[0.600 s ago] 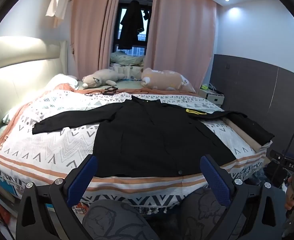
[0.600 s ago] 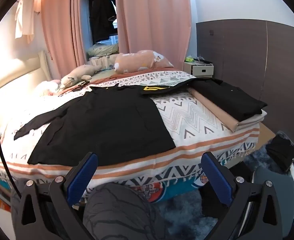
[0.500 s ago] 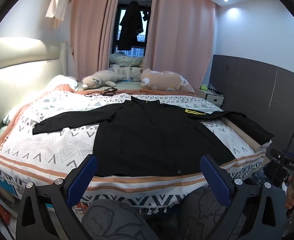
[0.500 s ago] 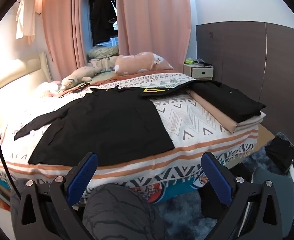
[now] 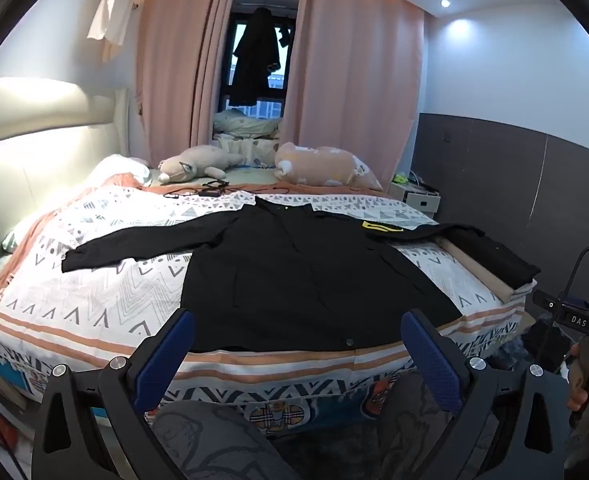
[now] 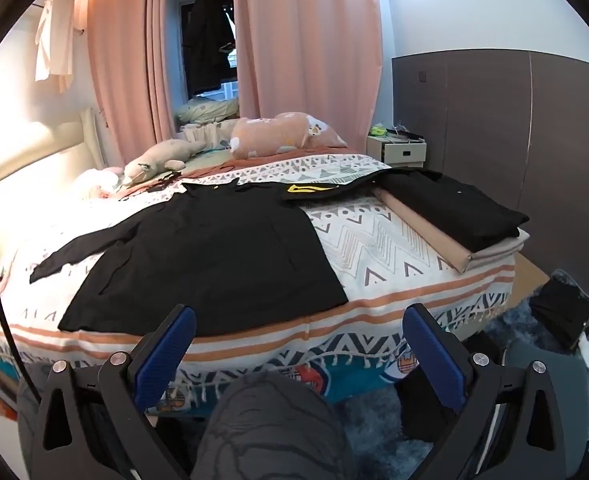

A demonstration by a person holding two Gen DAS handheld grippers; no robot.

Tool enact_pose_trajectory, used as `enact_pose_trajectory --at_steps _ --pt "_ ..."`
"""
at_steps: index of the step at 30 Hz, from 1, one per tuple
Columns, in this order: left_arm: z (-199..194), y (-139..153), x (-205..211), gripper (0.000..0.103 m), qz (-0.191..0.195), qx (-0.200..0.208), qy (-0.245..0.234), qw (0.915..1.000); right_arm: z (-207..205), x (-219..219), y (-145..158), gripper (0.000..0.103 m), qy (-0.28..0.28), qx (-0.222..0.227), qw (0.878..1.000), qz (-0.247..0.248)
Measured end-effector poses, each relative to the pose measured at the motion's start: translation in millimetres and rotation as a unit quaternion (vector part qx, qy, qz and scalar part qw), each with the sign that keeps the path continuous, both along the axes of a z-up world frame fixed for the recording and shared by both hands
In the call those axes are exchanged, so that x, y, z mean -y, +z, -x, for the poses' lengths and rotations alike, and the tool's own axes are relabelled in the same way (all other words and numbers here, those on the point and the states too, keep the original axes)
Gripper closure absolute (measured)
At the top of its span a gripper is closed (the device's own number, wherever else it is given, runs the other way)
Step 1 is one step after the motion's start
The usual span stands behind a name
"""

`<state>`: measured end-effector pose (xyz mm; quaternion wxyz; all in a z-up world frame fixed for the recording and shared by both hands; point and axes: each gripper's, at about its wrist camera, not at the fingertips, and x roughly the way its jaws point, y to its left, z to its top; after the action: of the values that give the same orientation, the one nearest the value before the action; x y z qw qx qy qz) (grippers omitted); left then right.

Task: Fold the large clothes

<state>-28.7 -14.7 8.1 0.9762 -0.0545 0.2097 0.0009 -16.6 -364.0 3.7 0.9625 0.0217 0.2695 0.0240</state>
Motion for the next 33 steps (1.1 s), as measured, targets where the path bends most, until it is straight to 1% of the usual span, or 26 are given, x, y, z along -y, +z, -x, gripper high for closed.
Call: enact_pose_trajectory --at_steps 14,17,22,33 --pt "0.7 0.0 0.3 0.001 0.000 -0.001 -0.010 0.9999 -4.0 0.1 2.5 0.000 -0.004 0.001 1.000 0.004" --pt "1.9 0.4 -2.5 0.001 0.002 0.000 -0.008 1.0000 -5.4 -1.5 2.2 0.000 -0.010 0.001 1.000 0.013" --pt "1.6 -1.0 -6.1 0.001 0.004 -0.001 -0.005 1.0000 -5.6 -1.8 3.0 0.000 -0.013 0.003 1.000 0.015" --pt "4.9 -2.4 -7.4 0.001 0.002 0.001 -0.009 1.0000 -1.2 -7.6 5.3 0.000 -0.007 0.007 1.000 0.020"
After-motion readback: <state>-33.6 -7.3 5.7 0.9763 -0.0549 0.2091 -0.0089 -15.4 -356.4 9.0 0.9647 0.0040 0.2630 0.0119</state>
